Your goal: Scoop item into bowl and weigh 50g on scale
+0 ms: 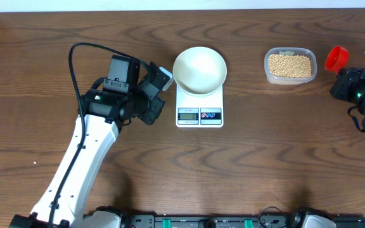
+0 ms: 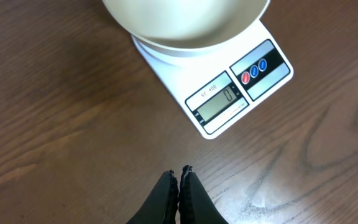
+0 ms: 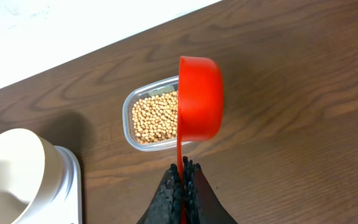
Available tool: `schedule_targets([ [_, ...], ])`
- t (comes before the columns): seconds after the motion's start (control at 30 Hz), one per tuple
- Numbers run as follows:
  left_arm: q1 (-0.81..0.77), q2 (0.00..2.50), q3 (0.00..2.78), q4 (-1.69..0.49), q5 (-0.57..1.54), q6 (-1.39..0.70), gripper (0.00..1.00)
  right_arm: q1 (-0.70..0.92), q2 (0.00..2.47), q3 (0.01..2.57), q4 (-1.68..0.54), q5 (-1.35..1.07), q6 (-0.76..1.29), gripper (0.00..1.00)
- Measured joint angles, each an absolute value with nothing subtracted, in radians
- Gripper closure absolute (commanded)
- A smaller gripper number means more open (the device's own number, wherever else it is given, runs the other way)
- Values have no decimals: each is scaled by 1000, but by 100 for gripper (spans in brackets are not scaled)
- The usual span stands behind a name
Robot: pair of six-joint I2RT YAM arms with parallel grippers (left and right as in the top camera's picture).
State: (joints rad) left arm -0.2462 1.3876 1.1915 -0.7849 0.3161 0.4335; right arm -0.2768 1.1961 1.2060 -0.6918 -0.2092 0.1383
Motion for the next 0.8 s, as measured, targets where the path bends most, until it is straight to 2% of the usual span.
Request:
schedule_targets([
  [0.43, -246, 1384, 1239, -843, 513, 480, 92, -276, 1196, 1209, -692, -209, 130, 99],
  [0.8, -246, 1384, 1239, -875, 482, 562, 92, -276, 1196, 1209, -692, -209, 127, 99],
])
